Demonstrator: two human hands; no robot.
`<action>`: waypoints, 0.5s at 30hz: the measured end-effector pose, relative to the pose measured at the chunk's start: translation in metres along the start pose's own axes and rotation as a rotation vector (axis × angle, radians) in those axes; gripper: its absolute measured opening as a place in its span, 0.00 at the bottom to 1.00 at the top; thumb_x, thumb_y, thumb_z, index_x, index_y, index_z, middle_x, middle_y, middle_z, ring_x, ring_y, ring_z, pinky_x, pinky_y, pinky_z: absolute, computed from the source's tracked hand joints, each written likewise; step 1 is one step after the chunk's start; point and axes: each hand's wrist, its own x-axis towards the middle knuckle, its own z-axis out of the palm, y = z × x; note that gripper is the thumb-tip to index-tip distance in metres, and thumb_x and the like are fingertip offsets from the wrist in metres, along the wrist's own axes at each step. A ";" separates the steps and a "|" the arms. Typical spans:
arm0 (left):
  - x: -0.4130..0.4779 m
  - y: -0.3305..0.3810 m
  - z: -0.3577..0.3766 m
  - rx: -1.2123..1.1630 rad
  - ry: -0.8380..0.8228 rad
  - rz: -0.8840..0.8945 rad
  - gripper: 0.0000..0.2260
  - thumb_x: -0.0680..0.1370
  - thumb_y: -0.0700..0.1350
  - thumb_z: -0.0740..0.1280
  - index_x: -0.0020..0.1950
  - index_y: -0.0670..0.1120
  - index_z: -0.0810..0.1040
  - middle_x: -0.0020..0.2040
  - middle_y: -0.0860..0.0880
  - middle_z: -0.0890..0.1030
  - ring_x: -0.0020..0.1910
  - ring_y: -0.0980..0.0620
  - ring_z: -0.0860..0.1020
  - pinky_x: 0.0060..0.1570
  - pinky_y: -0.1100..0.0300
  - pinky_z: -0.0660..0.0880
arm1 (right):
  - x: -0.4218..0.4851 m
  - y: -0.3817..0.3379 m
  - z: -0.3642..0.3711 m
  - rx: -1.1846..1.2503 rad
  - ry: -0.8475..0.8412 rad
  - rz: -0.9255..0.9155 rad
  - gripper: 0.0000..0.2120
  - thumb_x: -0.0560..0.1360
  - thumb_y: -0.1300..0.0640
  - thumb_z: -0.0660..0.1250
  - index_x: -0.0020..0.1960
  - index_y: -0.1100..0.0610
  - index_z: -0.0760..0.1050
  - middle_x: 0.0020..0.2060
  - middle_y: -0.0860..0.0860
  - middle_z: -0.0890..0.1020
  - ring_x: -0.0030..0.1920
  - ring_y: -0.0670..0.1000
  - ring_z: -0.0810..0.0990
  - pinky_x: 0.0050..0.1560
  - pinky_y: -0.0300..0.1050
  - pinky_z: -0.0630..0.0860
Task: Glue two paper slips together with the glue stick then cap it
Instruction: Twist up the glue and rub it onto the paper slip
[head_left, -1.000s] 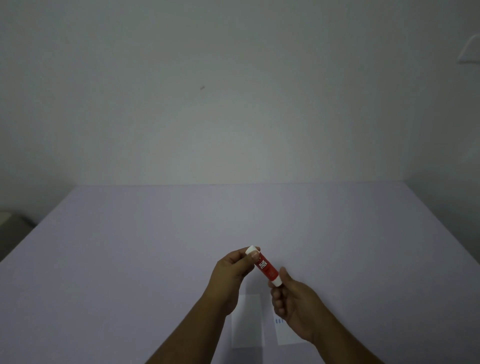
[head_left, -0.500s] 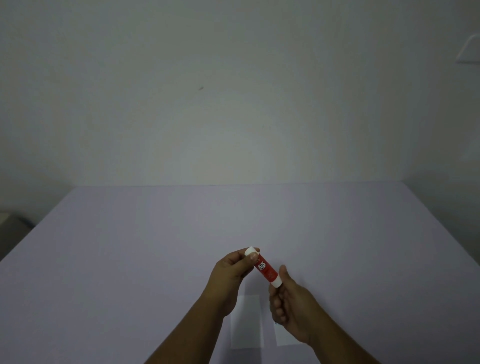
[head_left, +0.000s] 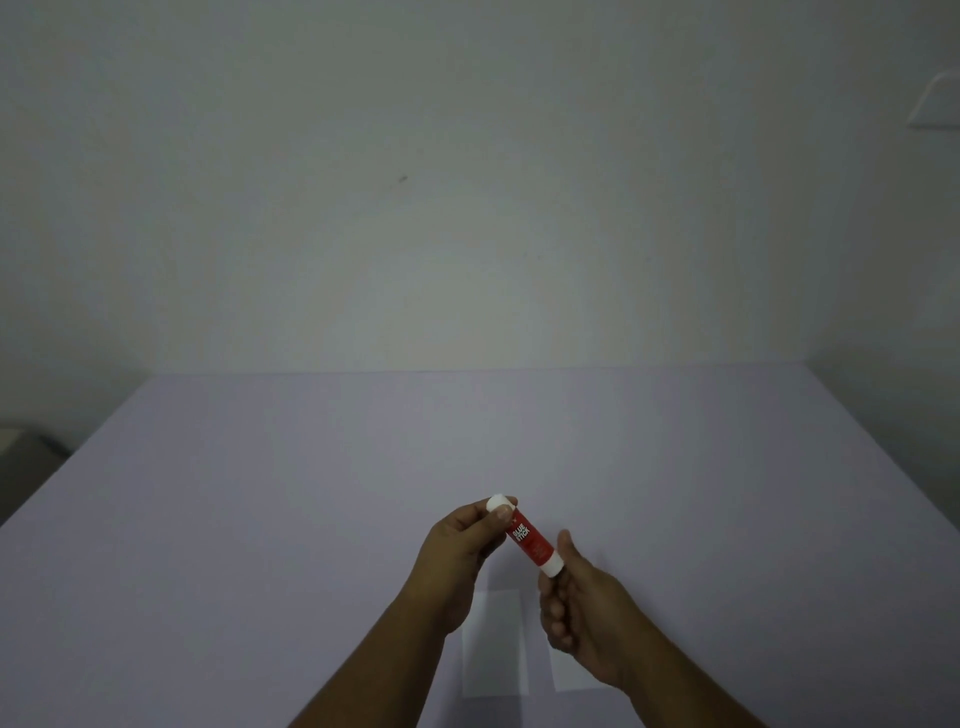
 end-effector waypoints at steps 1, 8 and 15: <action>0.000 0.000 -0.001 0.000 0.002 0.003 0.16 0.67 0.49 0.71 0.52 0.45 0.83 0.50 0.49 0.86 0.55 0.52 0.81 0.47 0.66 0.76 | 0.000 0.000 0.000 -0.012 -0.008 -0.013 0.27 0.74 0.37 0.57 0.36 0.61 0.76 0.24 0.54 0.71 0.23 0.50 0.67 0.25 0.40 0.63; 0.000 0.000 -0.001 -0.006 0.000 0.004 0.14 0.70 0.46 0.70 0.54 0.42 0.82 0.49 0.48 0.85 0.56 0.50 0.80 0.50 0.64 0.76 | -0.001 -0.001 0.000 0.031 -0.043 0.001 0.23 0.73 0.40 0.60 0.36 0.60 0.75 0.24 0.52 0.70 0.23 0.48 0.66 0.24 0.38 0.63; 0.000 -0.001 -0.003 0.034 -0.010 -0.015 0.15 0.71 0.47 0.70 0.55 0.42 0.81 0.52 0.47 0.84 0.56 0.50 0.80 0.50 0.65 0.76 | -0.002 0.001 -0.002 -0.029 -0.052 0.054 0.29 0.73 0.34 0.56 0.33 0.59 0.75 0.23 0.52 0.71 0.23 0.48 0.66 0.24 0.39 0.62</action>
